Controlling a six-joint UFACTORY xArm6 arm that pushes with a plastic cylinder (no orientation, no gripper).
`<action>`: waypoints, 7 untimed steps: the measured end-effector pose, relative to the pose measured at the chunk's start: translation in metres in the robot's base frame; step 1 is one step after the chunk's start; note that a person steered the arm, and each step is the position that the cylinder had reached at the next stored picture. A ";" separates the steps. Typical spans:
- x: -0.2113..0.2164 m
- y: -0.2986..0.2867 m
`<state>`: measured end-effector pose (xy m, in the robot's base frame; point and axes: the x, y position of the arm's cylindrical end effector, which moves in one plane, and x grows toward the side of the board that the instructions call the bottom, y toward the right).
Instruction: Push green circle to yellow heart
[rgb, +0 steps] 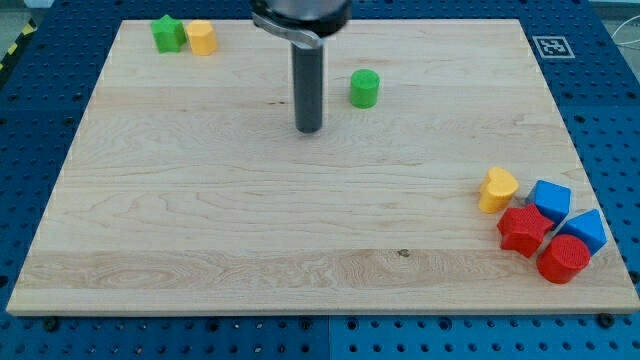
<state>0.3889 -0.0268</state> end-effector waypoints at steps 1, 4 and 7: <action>-0.013 0.012; -0.050 0.069; -0.079 0.161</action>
<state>0.3096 0.1340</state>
